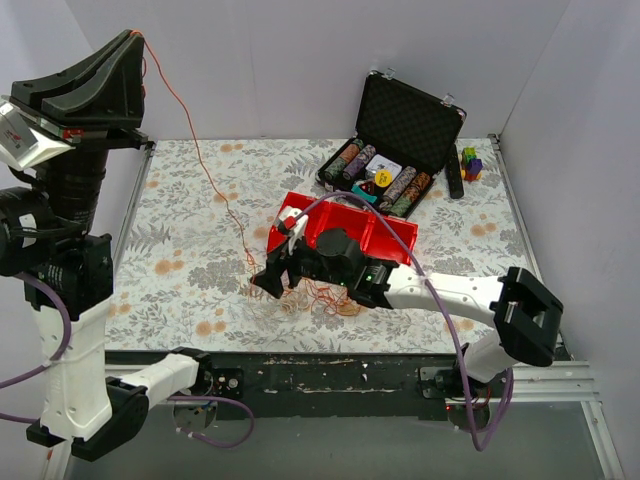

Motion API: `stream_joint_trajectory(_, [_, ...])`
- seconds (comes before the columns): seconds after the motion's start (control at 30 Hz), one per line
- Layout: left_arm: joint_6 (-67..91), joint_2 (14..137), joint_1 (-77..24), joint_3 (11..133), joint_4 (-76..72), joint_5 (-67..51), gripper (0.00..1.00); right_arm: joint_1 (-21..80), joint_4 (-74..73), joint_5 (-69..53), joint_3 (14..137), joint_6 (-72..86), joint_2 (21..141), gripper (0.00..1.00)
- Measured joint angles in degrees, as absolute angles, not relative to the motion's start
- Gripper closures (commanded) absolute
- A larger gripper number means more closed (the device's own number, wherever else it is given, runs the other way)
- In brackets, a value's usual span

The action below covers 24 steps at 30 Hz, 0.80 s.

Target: Untangle the cables

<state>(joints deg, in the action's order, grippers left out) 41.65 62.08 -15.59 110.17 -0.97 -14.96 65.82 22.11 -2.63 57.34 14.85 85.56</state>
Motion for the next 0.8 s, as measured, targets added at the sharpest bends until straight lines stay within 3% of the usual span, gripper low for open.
stream_joint_trajectory(0.1, [42.0, 62.15, -15.59, 110.74, -0.21, -15.29, 0.97, 66.08, 22.98, -3.05, 59.68, 14.98, 88.79, 0.28])
stream_joint_trajectory(0.13, [42.02, 62.15, -15.59, 110.93, 0.03, -15.38, 0.97, 66.13, 22.94, -3.18, 60.2, 15.05, 89.71, 0.35])
stream_joint_trajectory(0.2, [42.02, 62.13, -15.59, 111.31, 0.32, -15.51, 0.98, 66.13, 22.79, -3.2, 60.77, 15.25, 91.07, 0.53])
stream_joint_trajectory(0.23, [41.98, 62.08, -15.59, 111.46, 0.43, -15.49, 0.98, 66.13, 22.65, -3.2, 61.06, 15.31, 91.7, 0.68])
stream_joint_trajectory(0.33, [41.43, 61.73, -15.59, 111.48, 0.62, -15.44, 0.98, 66.13, 21.76, -2.92, 61.1, 15.84, 92.4, 0.98])
stream_joint_trajectory(0.63, [35.66, 59.18, -15.59, 107.5, -0.32, -11.88, 1.0, 66.13, 20.62, 3.03, 53.67, 16.86, 85.54, 0.99])
stream_joint_trajectory(0.8, [29.41, 60.73, -15.62, 107.61, -3.27, -0.6, 1.0, 66.13, 20.86, 6.2, 46.94, 18.41, 79.26, 0.99])
